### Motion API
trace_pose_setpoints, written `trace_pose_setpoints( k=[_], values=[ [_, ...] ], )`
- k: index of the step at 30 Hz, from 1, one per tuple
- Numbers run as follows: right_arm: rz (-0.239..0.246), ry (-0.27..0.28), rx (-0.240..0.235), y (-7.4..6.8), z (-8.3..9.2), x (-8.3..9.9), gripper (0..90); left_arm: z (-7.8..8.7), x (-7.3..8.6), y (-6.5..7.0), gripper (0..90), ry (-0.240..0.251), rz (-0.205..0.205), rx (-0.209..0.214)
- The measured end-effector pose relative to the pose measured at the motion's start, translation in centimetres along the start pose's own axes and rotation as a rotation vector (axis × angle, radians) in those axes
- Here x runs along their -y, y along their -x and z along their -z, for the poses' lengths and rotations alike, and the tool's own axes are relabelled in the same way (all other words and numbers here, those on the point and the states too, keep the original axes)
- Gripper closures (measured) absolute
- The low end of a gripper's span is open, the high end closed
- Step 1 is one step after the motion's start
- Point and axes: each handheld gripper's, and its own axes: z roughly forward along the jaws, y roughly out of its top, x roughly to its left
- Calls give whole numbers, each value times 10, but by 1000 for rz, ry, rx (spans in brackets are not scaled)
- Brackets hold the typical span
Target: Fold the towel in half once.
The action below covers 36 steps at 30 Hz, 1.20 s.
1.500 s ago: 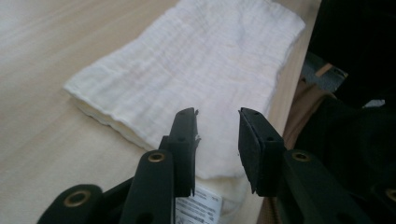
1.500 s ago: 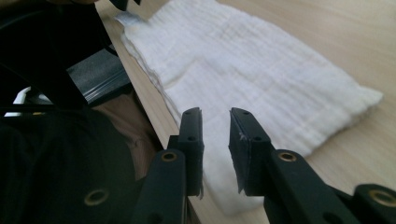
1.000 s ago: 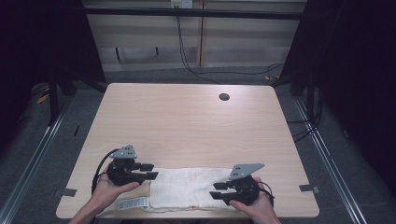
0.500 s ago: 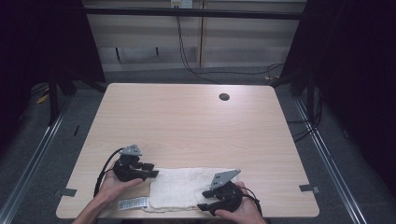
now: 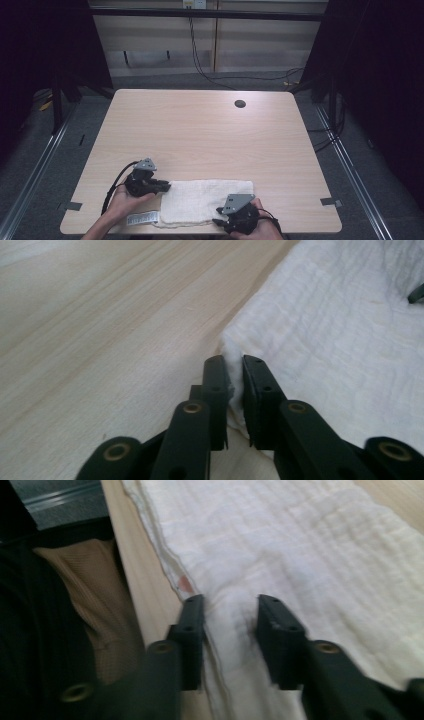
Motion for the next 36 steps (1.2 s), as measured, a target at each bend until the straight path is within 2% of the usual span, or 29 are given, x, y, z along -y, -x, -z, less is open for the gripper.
trace_pose_setpoints(
  k=[2,4,5,7,11,13,15,18,20,21,23,25,28,30,32,34,36],
  values=[
    [-30,-4,-2,5,2,2,819,-4,-3,3,854,-2,0,18],
    [-41,-18,7,7,5,3,837,-6,-9,6,859,-8,-15,17],
    [-56,-17,5,8,7,5,843,-8,-12,8,861,1,-11,31],
    [-96,-5,-7,13,10,10,846,-12,-16,10,862,7,-11,42],
    [-124,-18,5,23,23,22,847,-24,-25,18,861,11,-12,45],
    [-143,-29,8,26,30,28,847,-27,-29,20,860,23,10,66],
    [-155,-28,12,29,37,35,840,-32,-33,25,853,13,-6,71],
    [-205,-18,12,32,43,41,715,-35,-36,26,837,25,-8,88],
    [-206,-5,21,29,42,39,614,-33,-36,24,814,26,-7,89],
    [-211,-2,22,27,43,36,566,-31,-36,21,790,45,4,96],
    [-211,31,20,25,45,29,538,-27,-35,18,714,65,18,94],
    [-205,62,10,20,45,17,521,-23,-35,16,688,88,25,103],
    [-178,97,-48,7,33,-7,520,-20,-35,13,655,110,31,108],
    [-148,102,-103,-3,17,-24,523,-19,-34,12,628,114,35,104],
    [-122,81,-139,-9,1,-35,540,-19,-34,10,599,113,32,93],
    [-99,60,-179,-14,-17,-45,578,-19,-33,10,567,116,31,63],
    [-78,32,-195,-17,-33,-54,669,-18,-31,7,536,115,32,47]
  ],
)
